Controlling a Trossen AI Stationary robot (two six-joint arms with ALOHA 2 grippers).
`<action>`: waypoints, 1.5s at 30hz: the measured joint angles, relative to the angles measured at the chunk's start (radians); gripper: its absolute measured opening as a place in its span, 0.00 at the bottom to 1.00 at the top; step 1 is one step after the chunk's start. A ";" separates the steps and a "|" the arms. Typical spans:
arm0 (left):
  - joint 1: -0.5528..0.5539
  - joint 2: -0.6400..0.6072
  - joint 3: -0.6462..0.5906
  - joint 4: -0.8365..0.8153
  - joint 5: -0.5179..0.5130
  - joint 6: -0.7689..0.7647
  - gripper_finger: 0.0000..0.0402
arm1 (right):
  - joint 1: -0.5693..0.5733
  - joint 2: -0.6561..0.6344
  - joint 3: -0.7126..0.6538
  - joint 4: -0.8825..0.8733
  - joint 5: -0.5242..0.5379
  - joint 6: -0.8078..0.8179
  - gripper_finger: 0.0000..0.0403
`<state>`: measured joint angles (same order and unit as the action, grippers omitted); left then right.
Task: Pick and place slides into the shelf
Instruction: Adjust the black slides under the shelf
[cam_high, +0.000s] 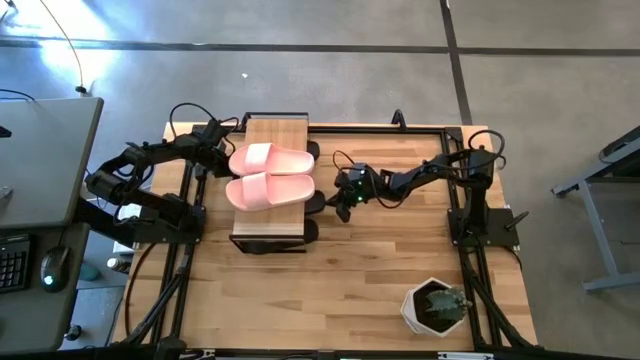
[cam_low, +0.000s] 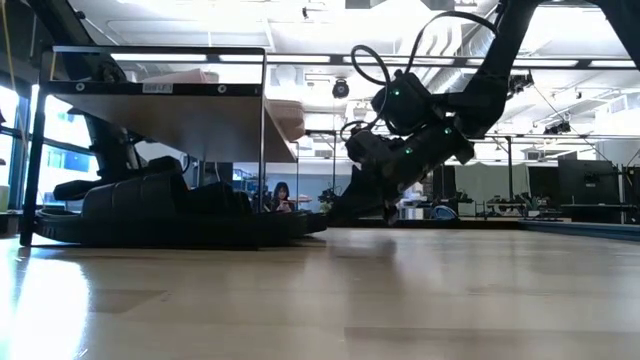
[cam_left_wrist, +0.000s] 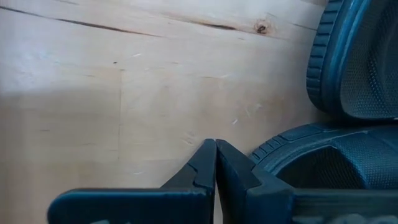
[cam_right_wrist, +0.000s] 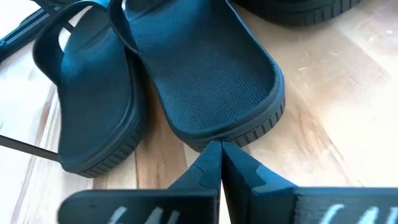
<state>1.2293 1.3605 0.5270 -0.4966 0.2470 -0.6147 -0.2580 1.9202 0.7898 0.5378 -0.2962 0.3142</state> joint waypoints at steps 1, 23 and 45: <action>0.000 0.000 0.000 0.002 0.000 0.000 0.00 | 0.001 0.000 0.000 0.002 0.000 0.000 0.00; -0.018 0.001 0.003 0.060 0.039 -0.018 0.00 | 0.018 0.019 0.008 0.064 -0.007 0.026 0.00; -0.028 0.006 0.002 0.056 0.034 -0.013 0.00 | 0.045 0.094 0.075 0.087 0.030 -0.031 0.00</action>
<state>1.2015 1.3670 0.5289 -0.4408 0.2810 -0.6281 -0.2134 2.0144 0.8646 0.6246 -0.2665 0.2832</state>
